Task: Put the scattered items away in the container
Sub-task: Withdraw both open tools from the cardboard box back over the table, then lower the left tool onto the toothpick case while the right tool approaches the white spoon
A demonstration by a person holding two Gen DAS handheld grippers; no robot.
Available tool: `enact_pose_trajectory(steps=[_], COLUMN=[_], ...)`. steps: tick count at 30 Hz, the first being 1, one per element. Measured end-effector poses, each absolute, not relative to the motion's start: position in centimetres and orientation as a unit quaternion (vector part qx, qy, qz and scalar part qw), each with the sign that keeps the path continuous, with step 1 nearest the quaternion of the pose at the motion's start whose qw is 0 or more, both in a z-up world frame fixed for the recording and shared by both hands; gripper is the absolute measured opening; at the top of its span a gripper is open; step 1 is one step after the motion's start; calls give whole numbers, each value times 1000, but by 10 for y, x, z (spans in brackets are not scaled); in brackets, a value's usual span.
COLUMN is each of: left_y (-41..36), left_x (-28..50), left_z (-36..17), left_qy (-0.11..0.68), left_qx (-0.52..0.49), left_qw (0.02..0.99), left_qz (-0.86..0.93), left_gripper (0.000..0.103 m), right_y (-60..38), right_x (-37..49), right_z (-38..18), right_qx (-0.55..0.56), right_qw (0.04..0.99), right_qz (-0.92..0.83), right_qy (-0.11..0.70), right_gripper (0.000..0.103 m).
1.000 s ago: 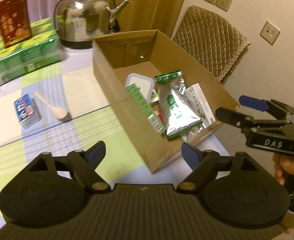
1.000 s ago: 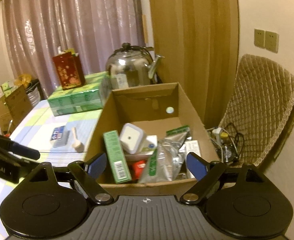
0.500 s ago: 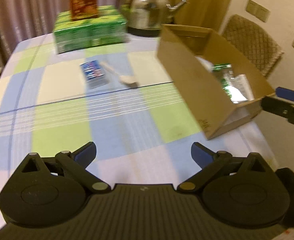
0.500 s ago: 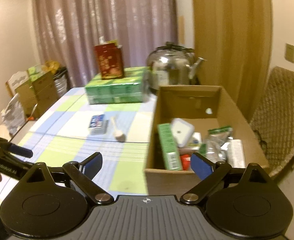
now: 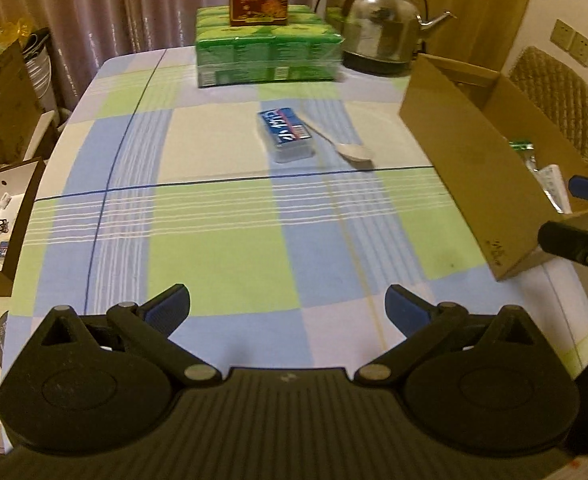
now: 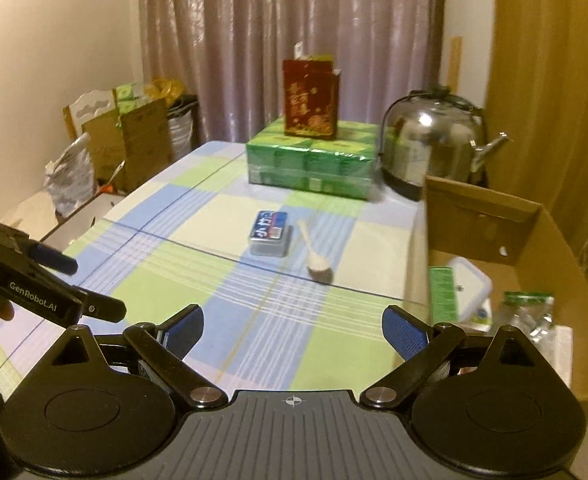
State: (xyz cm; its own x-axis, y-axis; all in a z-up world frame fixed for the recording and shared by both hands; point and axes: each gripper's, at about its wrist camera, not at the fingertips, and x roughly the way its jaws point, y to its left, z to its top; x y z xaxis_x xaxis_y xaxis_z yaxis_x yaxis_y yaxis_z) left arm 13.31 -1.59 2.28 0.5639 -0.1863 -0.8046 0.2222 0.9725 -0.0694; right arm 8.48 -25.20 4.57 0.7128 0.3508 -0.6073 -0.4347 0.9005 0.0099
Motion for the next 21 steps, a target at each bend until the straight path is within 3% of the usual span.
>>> enact_pose_trajectory(steps=[21], left_y=[-23], left_x=[227], left_z=[-6], left_qy=[453], left_qx=[29], left_qw=[883], left_qz=[-118], left_gripper=[102], right_y=[-217], right_x=[195], right_z=[-8], right_qx=[-89], right_qw=[907], right_qz=[216], right_qy=[351], right_gripper=[93])
